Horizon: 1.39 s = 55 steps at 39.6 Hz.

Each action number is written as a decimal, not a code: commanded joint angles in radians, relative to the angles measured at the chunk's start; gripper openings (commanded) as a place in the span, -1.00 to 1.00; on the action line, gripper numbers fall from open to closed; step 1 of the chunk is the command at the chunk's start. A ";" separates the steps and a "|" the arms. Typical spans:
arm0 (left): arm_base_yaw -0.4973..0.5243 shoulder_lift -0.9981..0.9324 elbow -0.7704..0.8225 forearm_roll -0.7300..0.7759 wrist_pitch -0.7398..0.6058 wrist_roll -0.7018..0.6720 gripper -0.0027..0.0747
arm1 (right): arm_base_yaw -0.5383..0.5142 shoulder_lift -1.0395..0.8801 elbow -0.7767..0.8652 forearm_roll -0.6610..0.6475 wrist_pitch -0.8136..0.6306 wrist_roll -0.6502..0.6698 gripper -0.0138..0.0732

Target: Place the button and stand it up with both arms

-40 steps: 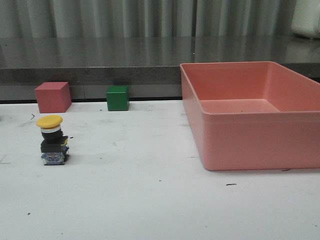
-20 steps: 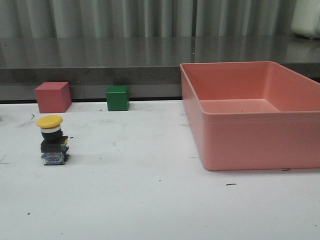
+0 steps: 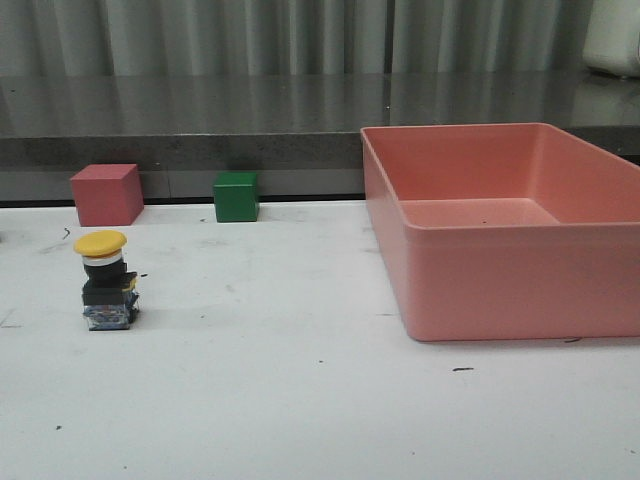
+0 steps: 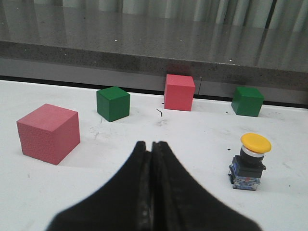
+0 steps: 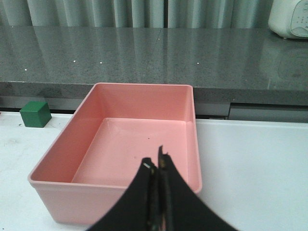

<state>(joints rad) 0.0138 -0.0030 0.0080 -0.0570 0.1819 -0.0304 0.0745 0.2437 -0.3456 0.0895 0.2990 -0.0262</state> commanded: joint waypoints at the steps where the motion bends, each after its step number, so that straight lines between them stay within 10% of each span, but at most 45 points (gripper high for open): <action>1: 0.003 -0.023 0.015 -0.003 -0.084 0.000 -0.98 | 0.019 0.002 0.021 -0.022 -0.119 -0.010 -0.84; 17: 0.003 -0.023 0.015 -0.003 -0.084 0.000 -0.98 | 0.037 -0.159 0.371 -0.023 -0.259 -0.010 -0.84; 55: 0.003 -0.022 0.015 -0.003 -0.084 0.000 -0.98 | 0.037 -0.271 0.369 -0.022 -0.209 -0.010 -0.84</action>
<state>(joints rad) 0.0138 -0.0030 0.0080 -0.0570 0.1819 -0.0304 0.1095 -0.0103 0.0270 0.0802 0.1678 -0.0262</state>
